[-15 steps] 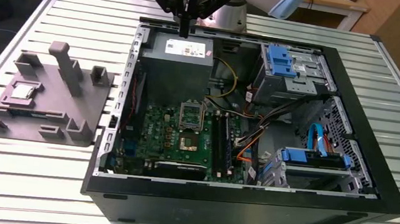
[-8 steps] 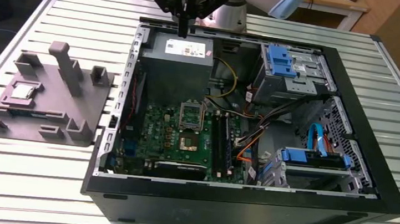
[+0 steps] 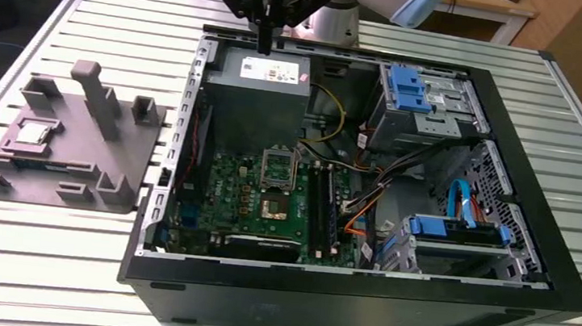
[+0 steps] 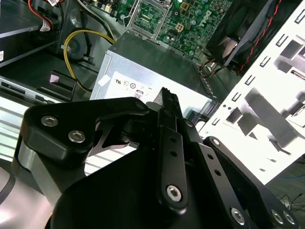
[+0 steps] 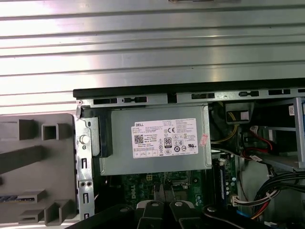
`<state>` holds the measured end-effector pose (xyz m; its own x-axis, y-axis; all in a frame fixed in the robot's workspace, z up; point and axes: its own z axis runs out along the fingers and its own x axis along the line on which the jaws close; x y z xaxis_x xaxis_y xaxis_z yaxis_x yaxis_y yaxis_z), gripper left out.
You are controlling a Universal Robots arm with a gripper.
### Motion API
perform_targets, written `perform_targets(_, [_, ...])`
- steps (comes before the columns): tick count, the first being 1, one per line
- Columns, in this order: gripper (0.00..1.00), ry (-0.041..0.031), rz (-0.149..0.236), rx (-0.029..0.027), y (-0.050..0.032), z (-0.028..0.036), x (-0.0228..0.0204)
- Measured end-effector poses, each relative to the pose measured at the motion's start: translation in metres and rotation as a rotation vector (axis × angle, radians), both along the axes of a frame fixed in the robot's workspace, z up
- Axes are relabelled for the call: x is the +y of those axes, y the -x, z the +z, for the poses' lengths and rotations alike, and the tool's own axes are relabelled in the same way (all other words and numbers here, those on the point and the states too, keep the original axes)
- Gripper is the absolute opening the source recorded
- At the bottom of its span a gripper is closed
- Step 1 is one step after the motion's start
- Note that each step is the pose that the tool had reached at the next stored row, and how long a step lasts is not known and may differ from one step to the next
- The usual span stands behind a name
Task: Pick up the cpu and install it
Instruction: 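Reach for the cpu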
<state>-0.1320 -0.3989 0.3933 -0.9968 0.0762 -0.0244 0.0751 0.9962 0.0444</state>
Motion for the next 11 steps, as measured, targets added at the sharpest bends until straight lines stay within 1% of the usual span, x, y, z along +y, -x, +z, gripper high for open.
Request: perform_targets(11, [0.1, 0.0, 0.0, 0.0, 0.0044, 0.0, 0.0])
